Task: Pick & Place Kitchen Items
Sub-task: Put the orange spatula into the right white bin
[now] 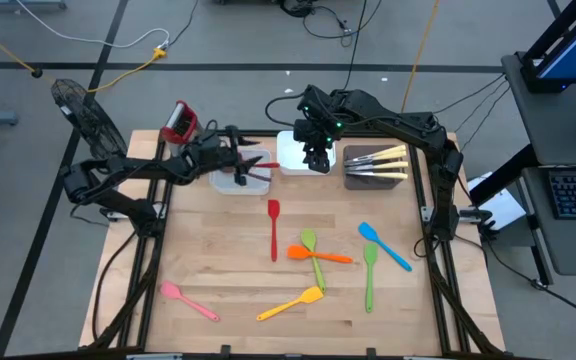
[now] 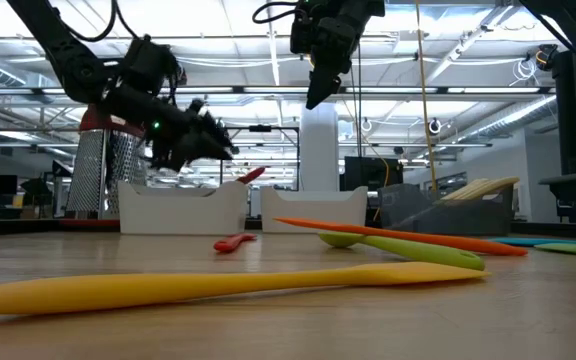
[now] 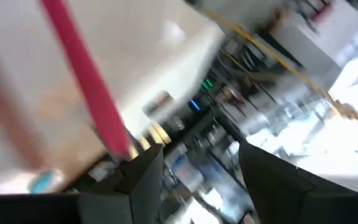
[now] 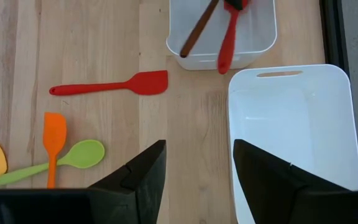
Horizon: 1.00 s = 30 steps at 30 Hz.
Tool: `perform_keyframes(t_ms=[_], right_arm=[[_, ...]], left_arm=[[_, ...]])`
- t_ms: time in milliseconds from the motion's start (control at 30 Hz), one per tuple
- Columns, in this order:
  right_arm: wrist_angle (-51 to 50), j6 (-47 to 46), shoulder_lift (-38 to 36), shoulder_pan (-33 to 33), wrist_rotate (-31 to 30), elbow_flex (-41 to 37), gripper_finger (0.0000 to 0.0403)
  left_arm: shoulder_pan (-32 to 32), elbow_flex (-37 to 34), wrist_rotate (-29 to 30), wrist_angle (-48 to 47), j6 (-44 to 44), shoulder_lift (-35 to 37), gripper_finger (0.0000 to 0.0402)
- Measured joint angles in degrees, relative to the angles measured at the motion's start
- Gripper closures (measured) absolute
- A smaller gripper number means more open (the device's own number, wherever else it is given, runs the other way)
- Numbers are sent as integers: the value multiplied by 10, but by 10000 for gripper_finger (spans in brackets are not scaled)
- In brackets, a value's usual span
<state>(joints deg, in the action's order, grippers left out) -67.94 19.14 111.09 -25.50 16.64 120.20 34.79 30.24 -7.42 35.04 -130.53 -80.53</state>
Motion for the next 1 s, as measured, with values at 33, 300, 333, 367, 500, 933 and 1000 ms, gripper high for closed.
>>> perform_keyframes(t_ms=[33, 300, 333, 367, 500, 933, 1000], right_arm=[[0, 0, 0, 0, 0, 0, 222], [-20, 10, 0, -2, 1, 0, 222], [-23, 11, 0, -3, 1, 0, 222], [-25, 12, 0, -4, 1, 0, 222], [-35, 29, -11, -13, 32, -11, 222], [208, -16, -303, -22, 45, -378, 222], [242, -42, -350, -14, 44, -435, 222]], left_arm=[[-1, 0, 0, 22, 10, 0, 182], [-85, 1, 85, 150, 175, 0, 181], [-101, 1, 92, 159, 199, 0, 181], [-117, 1, 96, 164, 220, 0, 181], [-184, 1, 112, 157, 298, 0, 183], [-358, 1, 219, 34, 531, 0, 182], [-375, 1, 229, -10, 545, 0, 183]])
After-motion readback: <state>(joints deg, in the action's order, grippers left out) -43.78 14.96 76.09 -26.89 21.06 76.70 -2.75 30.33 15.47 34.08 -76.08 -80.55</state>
